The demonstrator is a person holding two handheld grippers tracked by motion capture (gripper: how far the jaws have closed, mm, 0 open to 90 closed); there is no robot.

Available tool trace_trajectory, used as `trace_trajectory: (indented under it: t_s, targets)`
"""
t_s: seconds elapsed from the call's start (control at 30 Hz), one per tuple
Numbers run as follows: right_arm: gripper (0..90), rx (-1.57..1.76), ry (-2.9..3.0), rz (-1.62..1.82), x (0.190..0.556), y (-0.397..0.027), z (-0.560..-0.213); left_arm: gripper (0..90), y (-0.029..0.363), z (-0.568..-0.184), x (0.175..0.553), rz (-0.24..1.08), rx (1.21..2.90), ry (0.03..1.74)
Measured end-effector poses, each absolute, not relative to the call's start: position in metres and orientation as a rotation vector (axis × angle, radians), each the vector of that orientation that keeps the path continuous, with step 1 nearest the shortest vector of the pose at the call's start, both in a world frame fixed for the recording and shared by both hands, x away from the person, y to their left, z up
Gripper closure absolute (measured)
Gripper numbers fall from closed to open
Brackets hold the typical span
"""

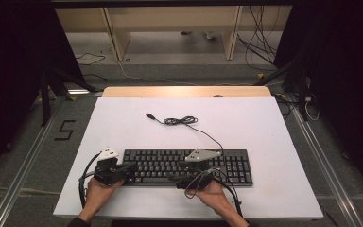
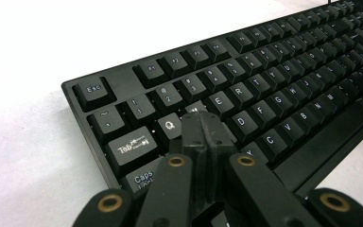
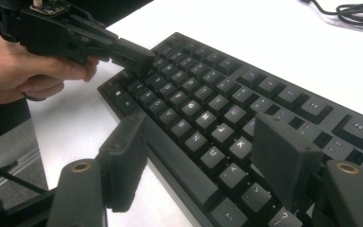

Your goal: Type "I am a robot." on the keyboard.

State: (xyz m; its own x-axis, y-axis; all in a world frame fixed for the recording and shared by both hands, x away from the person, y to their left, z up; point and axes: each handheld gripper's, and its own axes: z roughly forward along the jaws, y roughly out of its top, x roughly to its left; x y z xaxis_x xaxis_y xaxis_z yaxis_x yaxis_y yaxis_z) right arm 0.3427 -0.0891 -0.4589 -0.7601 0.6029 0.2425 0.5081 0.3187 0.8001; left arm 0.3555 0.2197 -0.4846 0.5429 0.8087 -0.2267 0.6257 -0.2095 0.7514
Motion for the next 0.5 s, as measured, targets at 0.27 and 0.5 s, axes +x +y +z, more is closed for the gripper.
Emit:
trace_trajectory:
  t_s: [0.27, 0.5]
  targets:
    - [37.3, 1.037, 2.464, 1.446, 0.3419, -0.089, -0.4584, 88.8, 0.2197, -0.485, 0.3557, 0.266, 1.929, 1.168]
    - [37.3, 1.036, 2.463, 1.449, 0.3417, -0.0894, -0.4582, 88.9, 0.2198, -0.4854, 0.3561, 0.263, 1.93, 1.169]
